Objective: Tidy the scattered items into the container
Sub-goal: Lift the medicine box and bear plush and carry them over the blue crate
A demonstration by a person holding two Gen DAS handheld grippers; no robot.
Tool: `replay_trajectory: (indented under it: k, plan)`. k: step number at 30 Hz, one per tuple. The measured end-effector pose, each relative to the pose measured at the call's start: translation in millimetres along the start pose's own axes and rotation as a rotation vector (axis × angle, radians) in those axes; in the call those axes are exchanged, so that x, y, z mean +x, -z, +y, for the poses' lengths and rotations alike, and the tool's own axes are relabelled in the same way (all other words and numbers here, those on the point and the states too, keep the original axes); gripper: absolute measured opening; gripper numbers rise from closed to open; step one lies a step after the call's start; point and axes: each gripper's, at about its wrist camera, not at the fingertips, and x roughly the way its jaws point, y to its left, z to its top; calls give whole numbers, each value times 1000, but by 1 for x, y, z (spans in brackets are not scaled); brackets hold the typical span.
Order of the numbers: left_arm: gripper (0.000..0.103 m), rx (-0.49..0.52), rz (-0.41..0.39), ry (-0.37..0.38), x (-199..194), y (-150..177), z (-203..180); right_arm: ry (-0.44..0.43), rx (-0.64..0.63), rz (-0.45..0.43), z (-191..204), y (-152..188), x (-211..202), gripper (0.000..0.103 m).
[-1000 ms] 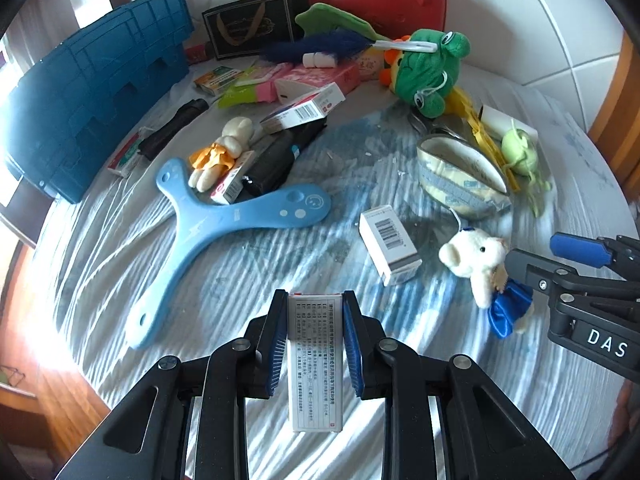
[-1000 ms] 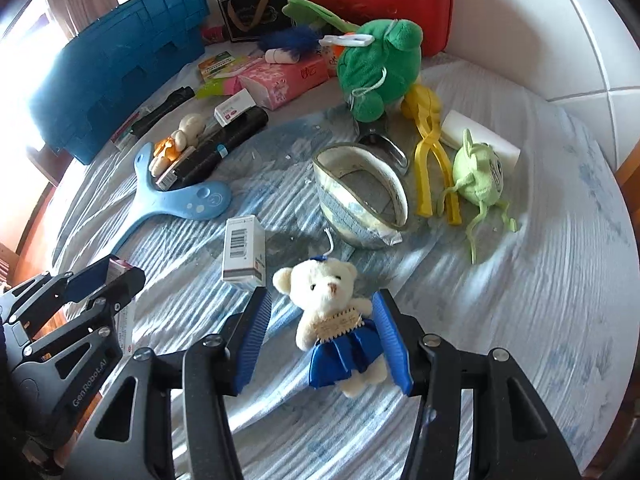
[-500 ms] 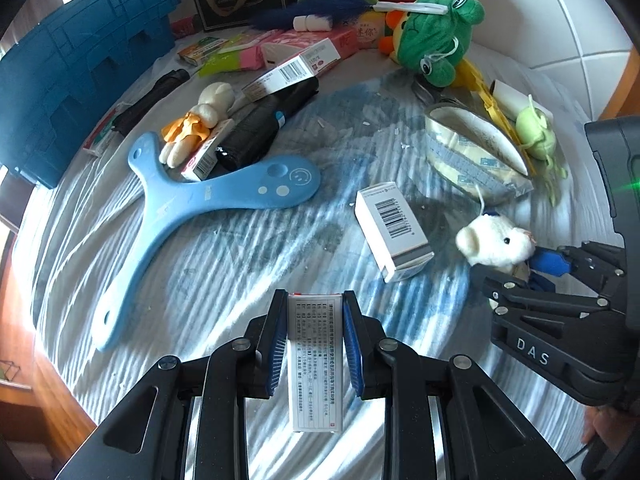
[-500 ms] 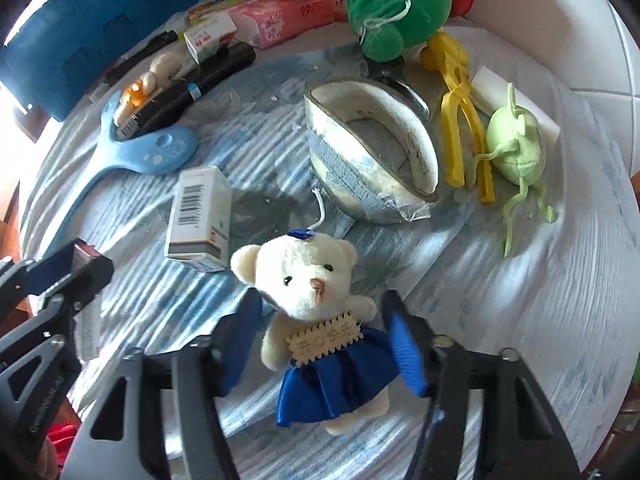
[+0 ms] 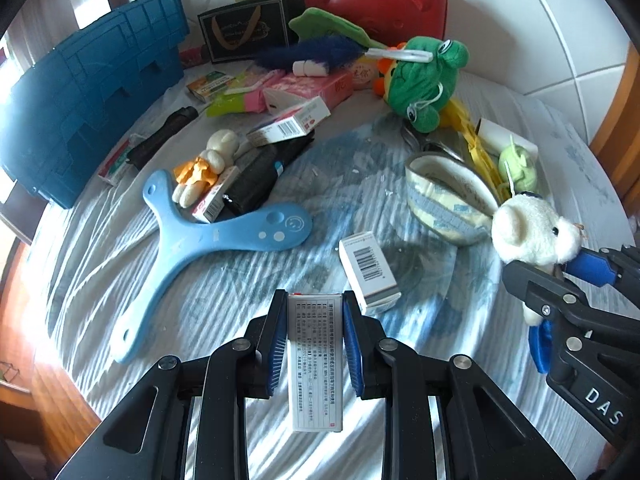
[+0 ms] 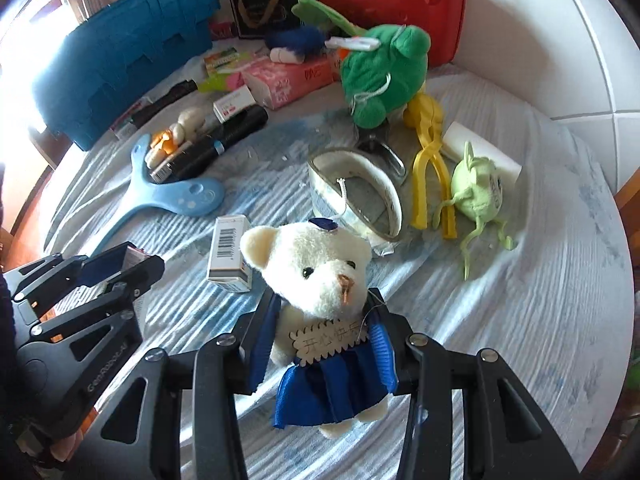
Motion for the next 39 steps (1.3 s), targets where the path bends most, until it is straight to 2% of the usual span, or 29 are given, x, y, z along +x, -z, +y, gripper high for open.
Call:
replay_trajectory:
  k: [7, 14, 19, 24, 33, 39]
  plan:
    - [26, -49, -71, -64, -37, -2, 10, -65, -63, -107, 19, -13, -41, 43]
    - [26, -103, -127, -113, -66, -4, 48, -108, -119, -174, 44, -26, -68, 43]
    - [26, -123, -166, -126, -80, -5, 86, -112, -158, -204, 78, -37, -78, 43]
    - [26, -132, -180, -123, -84, 0, 146, -97, -179, -222, 131, -50, -79, 43]
    - [26, -89, -233, -100, -92, -8, 259, -59, -147, -255, 239, -75, -75, 43]
    - [26, -111, -274, -77, -94, -31, 305, -28, -159, -260, 288, -97, -69, 43]
